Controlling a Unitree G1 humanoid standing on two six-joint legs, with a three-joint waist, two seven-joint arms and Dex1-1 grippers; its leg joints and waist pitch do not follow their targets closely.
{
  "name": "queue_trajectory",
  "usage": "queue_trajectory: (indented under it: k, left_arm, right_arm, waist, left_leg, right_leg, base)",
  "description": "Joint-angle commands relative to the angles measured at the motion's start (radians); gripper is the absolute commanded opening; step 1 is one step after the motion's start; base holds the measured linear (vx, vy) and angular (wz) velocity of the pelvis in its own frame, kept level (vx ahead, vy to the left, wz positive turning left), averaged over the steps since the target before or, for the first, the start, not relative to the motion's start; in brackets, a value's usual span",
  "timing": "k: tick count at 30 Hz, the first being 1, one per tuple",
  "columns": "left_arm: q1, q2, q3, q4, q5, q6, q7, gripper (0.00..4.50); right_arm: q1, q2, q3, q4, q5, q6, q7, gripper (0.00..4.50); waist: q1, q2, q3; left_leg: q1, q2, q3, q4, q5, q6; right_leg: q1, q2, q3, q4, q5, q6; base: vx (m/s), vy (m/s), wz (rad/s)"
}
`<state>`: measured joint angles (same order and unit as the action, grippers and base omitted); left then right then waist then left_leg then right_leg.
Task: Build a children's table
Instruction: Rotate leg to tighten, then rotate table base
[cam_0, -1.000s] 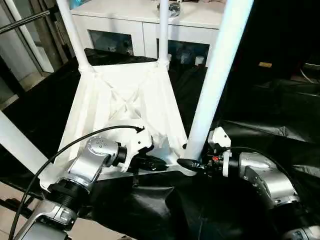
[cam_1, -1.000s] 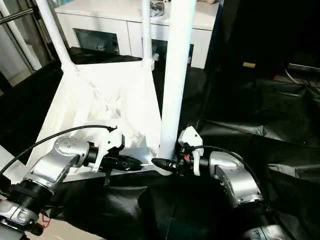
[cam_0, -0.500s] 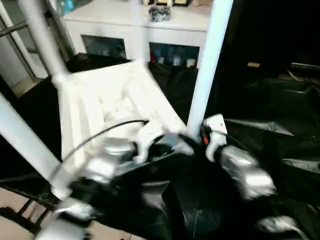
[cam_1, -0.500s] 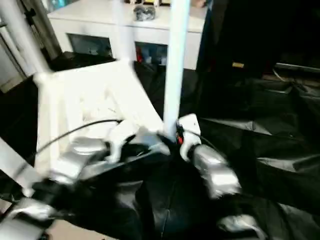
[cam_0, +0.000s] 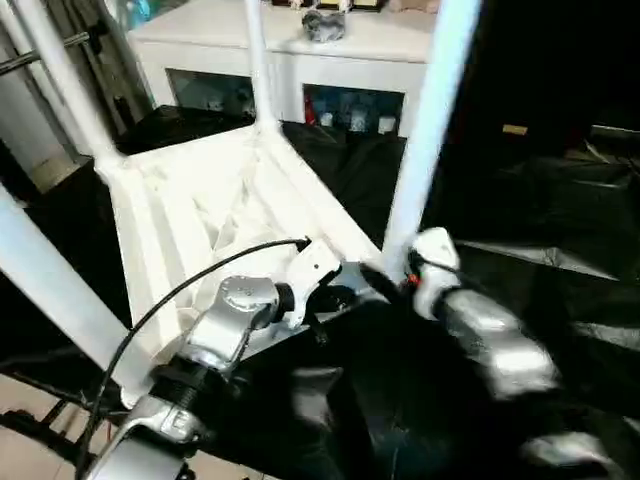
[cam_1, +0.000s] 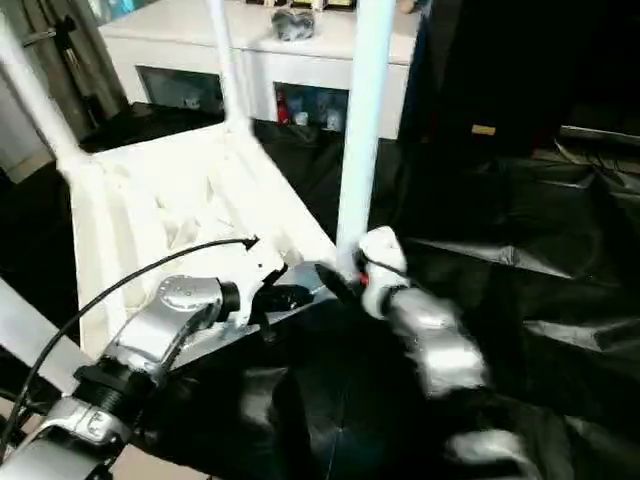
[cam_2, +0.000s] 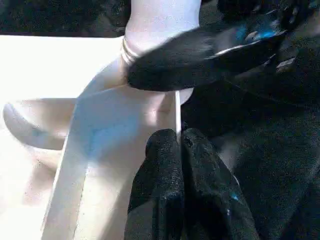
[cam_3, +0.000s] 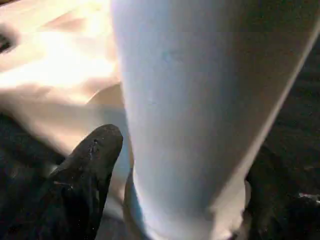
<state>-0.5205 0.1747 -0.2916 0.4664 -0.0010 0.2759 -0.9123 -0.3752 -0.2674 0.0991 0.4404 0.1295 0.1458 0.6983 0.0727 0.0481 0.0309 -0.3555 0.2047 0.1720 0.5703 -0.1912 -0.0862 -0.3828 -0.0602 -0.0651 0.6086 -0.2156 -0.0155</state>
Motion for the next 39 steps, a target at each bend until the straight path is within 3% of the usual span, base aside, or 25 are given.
queue_trajectory:
  k: [1, 2, 4, 5, 6, 10, 12, 16, 19, 22, 25, 28, 33, 39]
  left_arm:
    - [0.001, 0.003, -0.022, -0.01, 0.002, -0.008, -0.024, 0.0]
    - [0.002, 0.025, -0.018, -0.008, 0.0, -0.015, -0.04, 0.0]
    - [0.003, 0.032, -0.016, -0.007, 0.0, -0.018, -0.046, 0.0]
    - [0.007, 0.047, -0.017, -0.01, -0.002, -0.022, -0.062, 0.0]
    - [0.009, 0.051, -0.018, -0.011, -0.002, -0.024, -0.067, 0.0]
    - [0.019, 0.072, -0.024, -0.022, -0.007, -0.031, -0.1, 0.0]
    - [0.027, 0.088, -0.028, -0.027, -0.014, -0.044, -0.128, 0.0]
    - [0.036, 0.097, -0.032, -0.03, -0.021, -0.064, -0.152, 0.0]
    - [0.05, 0.104, -0.044, -0.045, -0.043, -0.12, -0.211, 0.0]
    - [0.068, 0.101, -0.062, -0.084, -0.108, -0.207, -0.34, 0.0]
    - [0.063, 0.092, -0.082, -0.098, -0.149, -0.238, -0.431, 0.0]
    - [0.051, 0.086, -0.096, -0.091, -0.148, -0.279, -0.461, 0.0]
    - [0.027, 0.07, -0.13, -0.062, -0.146, -0.378, -0.547, 0.0]
    - [0.0, 0.085, -0.154, 0.005, -0.13, -0.553, -0.649, 0.0]
  right_arm:
    - [0.024, -0.009, 0.036, -0.01, 0.013, 0.015, 0.068, 3.69]
    - [0.05, -0.104, 0.012, -0.059, 0.047, 0.026, 0.182, 3.69]
    - [0.059, -0.137, 0.0, -0.074, 0.061, 0.034, 0.221, 3.69]
    - [0.071, -0.194, -0.03, -0.092, 0.083, 0.039, 0.277, 3.69]
    - [0.074, -0.21, -0.041, -0.097, 0.09, 0.04, 0.29, 3.69]
    - [0.092, -0.278, -0.089, -0.125, 0.137, 0.062, 0.345, 3.69]
    - [0.104, -0.32, -0.146, -0.134, 0.164, 0.084, 0.339, 3.69]
    - [0.106, -0.323, -0.183, -0.124, 0.178, 0.08, 0.297, 3.69]
    - [0.125, -0.31, -0.188, -0.158, 0.189, 0.099, 0.288, 3.69]
    - [0.108, -0.285, -0.198, -0.1, 0.142, 0.104, 0.177, 3.69]
    - [0.083, -0.253, -0.218, -0.059, 0.118, 0.082, 0.086, 3.69]
    - [0.08, -0.237, -0.223, -0.06, 0.12, 0.078, 0.065, 3.69]
    - [0.078, -0.2, -0.229, -0.061, 0.113, 0.071, -0.015, 3.69]
    - [0.102, -0.162, -0.241, -0.088, 0.116, 0.057, -0.071, 3.69]
  waist:
    - [0.002, -0.013, -0.052]
    - [0.005, -0.015, -0.053]
    - [0.02, -0.015, -0.054]
    - [0.02, -0.014, -0.052]
    - [0.02, -0.016, -0.051]
    - [0.017, -0.019, -0.048]
    - [0.018, -0.021, -0.047]
    - [0.018, -0.016, -0.049]
    - [0.019, -0.016, -0.052]
    - [0.022, -0.014, -0.056]
    - [0.037, -0.007, -0.06]
    - [0.047, -0.009, -0.058]
    - [0.055, 0.004, -0.054]
    - [0.056, 0.014, -0.059]
  left_leg:
    - [-0.006, 0.023, -0.005, -0.048, -0.093, 0.085]
    - [-0.008, 0.021, -0.005, -0.046, -0.076, 0.096]
    - [0.001, 0.026, -0.002, -0.041, -0.083, 0.116]
    - [-0.002, 0.025, -0.002, -0.041, -0.079, 0.123]
    - [-0.008, 0.025, -0.003, -0.042, -0.083, 0.125]
    - [-0.01, 0.023, -0.003, -0.044, -0.111, 0.117]
    - [-0.006, 0.024, -0.003, -0.044, -0.117, 0.112]
    - [-0.006, 0.024, -0.003, -0.042, -0.101, 0.106]
    - [-0.008, 0.025, -0.004, -0.04, -0.079, 0.117]
    - [-0.008, 0.026, -0.004, -0.038, -0.047, 0.122]
    - [-0.004, 0.029, -0.001, -0.03, -0.019, 0.116]
    - [-0.005, 0.029, 0.002, -0.028, -0.044, 0.12]
    - [-0.001, 0.029, 0.005, -0.033, -0.095, 0.084]
    - [-0.01, 0.025, 0.004, -0.029, -0.074, 0.089]
  right_leg:
    - [0.05, -0.074, 0.049, -0.07, -0.022, -0.202]
    - [0.053, -0.072, 0.047, -0.067, 0.014, -0.212]
    - [0.051, -0.072, 0.05, -0.065, 0.037, -0.218]
    - [0.051, -0.07, 0.05, -0.061, 0.064, -0.231]
    - [0.055, -0.072, 0.046, -0.063, 0.051, -0.229]
    - [0.055, -0.074, 0.042, -0.073, -0.061, -0.214]
    - [0.053, -0.075, 0.044, -0.078, -0.11, -0.203]
    - [0.05, -0.073, 0.043, -0.078, -0.105, -0.202]
    - [0.051, -0.072, 0.042, -0.07, -0.048, -0.211]
    - [0.049, -0.071, 0.042, -0.062, 0.003, -0.226]
    - [0.042, -0.07, 0.045, -0.05, 0.076, -0.248]
    - [0.041, -0.072, 0.046, -0.049, 0.055, -0.24]
    - [0.035, -0.075, 0.046, -0.063, -0.057, -0.204]
    - [0.041, -0.077, 0.043, -0.055, -0.008, -0.19]
  base:
    - [0.051, 0.005, 0.03]
    - [0.0, 0.0, 0.0]
    - [0.0, 0.0, 0.0]
    - [0.0, 0.0, 0.0]
    - [0.0, 0.0, 0.0]
    - [0.0, 0.0, 0.0]
    - [0.0, 0.0, 0.0]
    - [0.0, 0.0, 0.0]
    - [0.0, 0.0, 0.0]
    - [0.0, 0.0, 0.0]
    - [0.0, 0.0, 0.0]
    - [0.0, 0.0, 0.0]
    - [0.0, 0.0, 0.0]
    - [0.0, 0.0, 0.0]
